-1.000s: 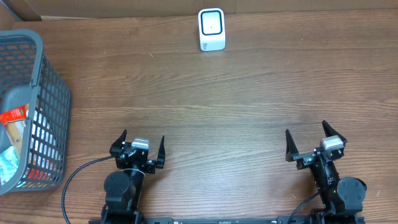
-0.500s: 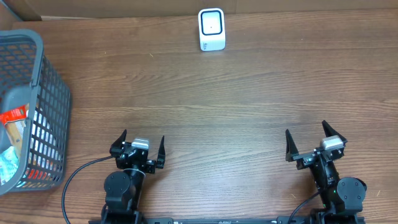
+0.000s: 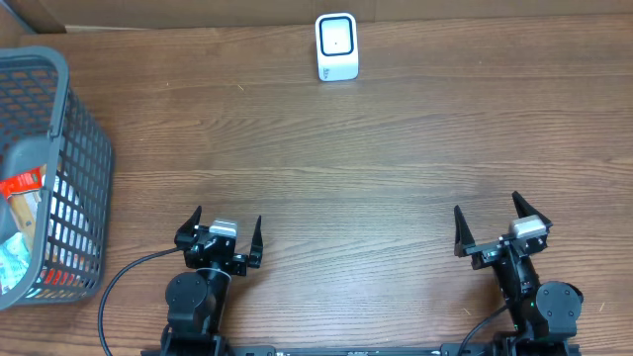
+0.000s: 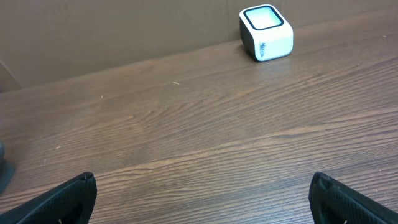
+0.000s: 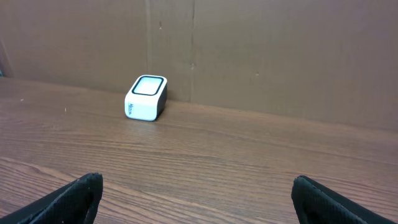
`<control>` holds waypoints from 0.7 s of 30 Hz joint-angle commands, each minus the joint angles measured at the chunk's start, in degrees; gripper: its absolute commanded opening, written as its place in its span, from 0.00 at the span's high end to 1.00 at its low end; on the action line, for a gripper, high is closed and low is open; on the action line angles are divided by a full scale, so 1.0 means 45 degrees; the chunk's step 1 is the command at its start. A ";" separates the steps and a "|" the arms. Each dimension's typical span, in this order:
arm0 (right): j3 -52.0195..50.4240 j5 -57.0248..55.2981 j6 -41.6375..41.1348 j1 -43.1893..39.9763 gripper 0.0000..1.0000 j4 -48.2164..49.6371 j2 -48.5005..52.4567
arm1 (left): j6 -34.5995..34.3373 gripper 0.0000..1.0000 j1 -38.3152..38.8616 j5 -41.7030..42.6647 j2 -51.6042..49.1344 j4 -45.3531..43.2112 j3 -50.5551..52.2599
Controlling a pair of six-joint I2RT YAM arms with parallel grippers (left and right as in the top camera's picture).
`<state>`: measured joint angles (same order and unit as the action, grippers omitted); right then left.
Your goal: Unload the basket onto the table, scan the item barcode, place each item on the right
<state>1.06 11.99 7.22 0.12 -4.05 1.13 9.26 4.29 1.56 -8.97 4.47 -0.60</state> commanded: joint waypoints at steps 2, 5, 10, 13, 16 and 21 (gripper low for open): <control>-0.0126 -0.0092 -0.0087 -0.0029 0.00 0.0073 0.0029 | 0.0233 0.00 -0.0044 0.0194 -0.0029 -0.0010 0.0063; -0.0126 -0.0092 -0.0087 -0.0029 0.00 0.0073 0.0029 | 0.0233 0.00 -0.0044 0.0194 -0.0029 -0.0010 0.0063; -0.0126 -0.0092 -0.0087 -0.0029 0.00 0.0073 0.0029 | 0.0233 0.00 -0.0044 0.0194 -0.0034 -0.0010 0.0063; -0.0126 -0.0087 -0.0087 -0.0029 0.00 0.0078 0.0029 | 0.0233 0.00 -0.0044 0.0194 -0.0029 -0.0010 0.0063; -0.0126 -0.0277 -0.0087 -0.0029 0.00 0.0078 0.0029 | 0.0233 0.00 -0.0044 0.0243 -0.0029 -0.0476 0.0063; -0.0131 -0.0087 -0.0087 -0.0029 0.00 0.0068 0.0029 | 0.0233 0.00 -0.0044 0.0321 -0.0029 -0.0126 0.0063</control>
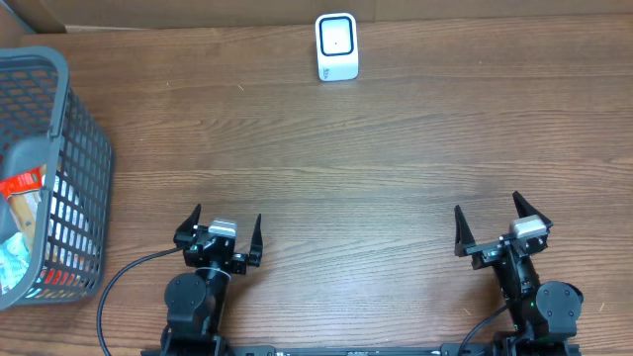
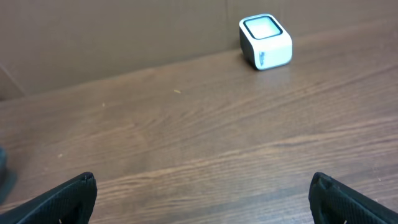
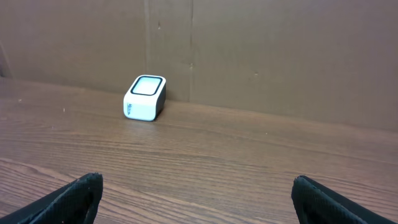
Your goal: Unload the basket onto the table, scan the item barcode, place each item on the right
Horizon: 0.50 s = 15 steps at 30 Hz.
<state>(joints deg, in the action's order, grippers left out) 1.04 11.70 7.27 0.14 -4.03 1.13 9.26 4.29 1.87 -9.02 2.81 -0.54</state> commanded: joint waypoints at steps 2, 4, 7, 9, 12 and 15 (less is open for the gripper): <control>-0.0126 0.0316 -0.0107 -0.0034 0.00 0.0238 0.0029 | 0.0194 0.00 -0.0044 0.0316 -0.0024 0.0316 0.0049; -0.0121 0.0918 -0.0165 -0.0034 0.00 0.0500 0.0029 | 0.0175 0.00 -0.0044 0.0481 -0.0024 0.0121 0.0044; -0.0024 0.0952 -0.1404 -0.0039 0.00 0.0539 0.0034 | -0.0291 0.00 -0.0049 0.0495 -0.0049 -0.0010 -0.0403; 0.0306 0.1248 -0.1865 -0.0044 0.00 0.0432 0.0049 | -0.0534 0.00 -0.0049 0.0486 -0.0204 0.0160 -0.1205; 0.1282 0.1817 -0.1914 -0.0044 0.00 0.0321 0.0403 | -0.0685 0.00 -0.0049 0.0398 -0.1161 0.0884 -0.3468; 0.2676 0.2132 -0.2001 -0.0044 0.00 -0.0364 0.1248 | -0.0685 0.00 -0.0049 0.0398 -0.2579 0.1758 -0.5804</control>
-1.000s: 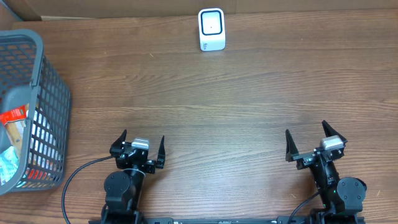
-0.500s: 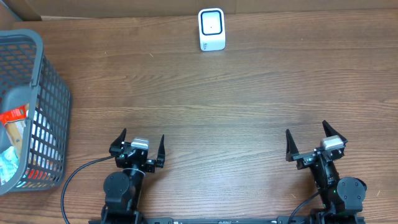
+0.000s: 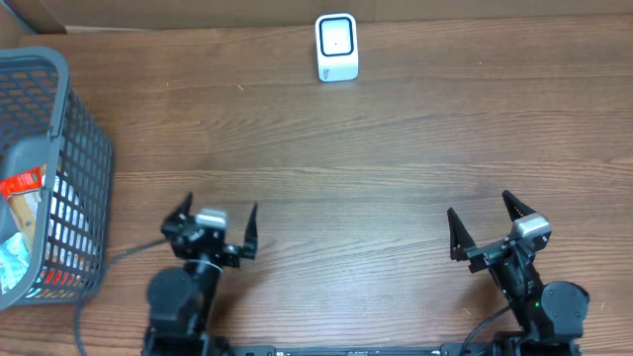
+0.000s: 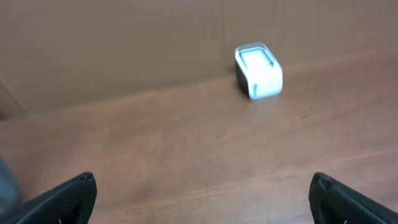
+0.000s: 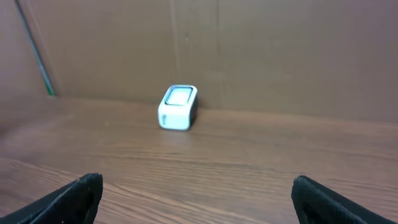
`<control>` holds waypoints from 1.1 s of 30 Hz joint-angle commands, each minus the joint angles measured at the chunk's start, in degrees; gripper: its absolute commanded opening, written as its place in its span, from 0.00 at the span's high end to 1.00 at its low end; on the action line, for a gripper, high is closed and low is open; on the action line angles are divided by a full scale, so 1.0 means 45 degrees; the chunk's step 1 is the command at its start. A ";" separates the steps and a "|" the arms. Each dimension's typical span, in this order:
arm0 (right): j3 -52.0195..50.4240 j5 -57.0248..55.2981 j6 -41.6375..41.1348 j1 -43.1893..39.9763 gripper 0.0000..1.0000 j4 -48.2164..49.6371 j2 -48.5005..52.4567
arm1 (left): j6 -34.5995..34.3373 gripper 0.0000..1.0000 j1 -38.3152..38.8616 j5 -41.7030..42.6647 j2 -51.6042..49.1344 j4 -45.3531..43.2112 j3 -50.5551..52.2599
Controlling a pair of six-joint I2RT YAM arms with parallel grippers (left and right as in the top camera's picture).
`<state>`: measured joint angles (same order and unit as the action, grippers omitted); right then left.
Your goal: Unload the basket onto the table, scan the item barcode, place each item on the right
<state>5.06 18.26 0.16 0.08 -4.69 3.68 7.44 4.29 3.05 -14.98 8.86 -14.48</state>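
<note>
A white barcode scanner (image 3: 336, 46) with a dark-rimmed window stands at the far middle of the wooden table; it also shows as a small white box (image 4: 258, 71) in the left wrist view and as the scanner (image 5: 178, 107) in the right wrist view. Packaged items (image 3: 22, 213) lie in a grey wire basket (image 3: 74, 148) at the left edge. My left gripper (image 3: 216, 223) is open near the front left, nothing between its fingers. My right gripper (image 3: 485, 224) is open near the front right, also empty.
A brown cardboard wall (image 5: 280, 56) runs behind the scanner along the table's far edge. The basket's tall wire side rises to the left of my left arm. Bare wood lies between the grippers and the scanner.
My left gripper has shifted a little to the left and turned slightly; its view is blurred. My right gripper has moved slightly left and forward. Both stay open and empty.
At both earlier moments the two grippers rested open near the table's front edge, facing the scanner, with the items in the basket. Between those moments the left wrist view tilted slightly. Now both arms have shifted slightly from that rest pose.
</note>
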 commanded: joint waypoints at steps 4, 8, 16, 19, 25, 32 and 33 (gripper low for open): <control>0.4119 0.1171 -0.0423 -0.0029 0.00 -0.1749 0.2487 | -0.0282 0.00 -0.0049 0.0214 -0.3604 0.2288 -0.6305; 0.6936 0.1156 -0.0413 -0.0029 0.00 -0.3818 0.5013 | -0.1190 0.00 -0.0049 0.0272 -0.6431 0.5251 -1.0807; 1.2750 0.1161 -0.0374 -0.0029 0.00 -0.9122 1.0059 | -0.1277 0.00 -0.0044 0.0306 -1.1992 1.1497 -1.9579; 1.4484 0.1001 -0.0374 -0.0034 0.00 -1.0404 1.1667 | -0.1273 0.00 -0.0044 0.0379 -1.3172 1.2284 -2.0963; 1.5047 0.2215 -0.0427 -0.0029 0.00 -1.0715 1.3294 | -0.0894 0.00 -0.0442 0.0121 -1.3891 1.2473 -2.1274; 1.5047 0.2681 -0.0418 -0.0029 0.00 -1.1375 1.4333 | -0.2671 0.00 -0.5100 -0.0034 -1.3945 1.2352 -2.1303; 1.5047 0.2676 -0.0418 -0.0029 0.00 -1.1448 1.4401 | -0.2827 0.00 -0.5795 0.0034 -1.3984 1.2318 -2.1303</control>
<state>71.66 28.71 -1.52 0.08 -55.75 68.07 -0.49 -13.45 3.55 -77.91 64.66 -108.81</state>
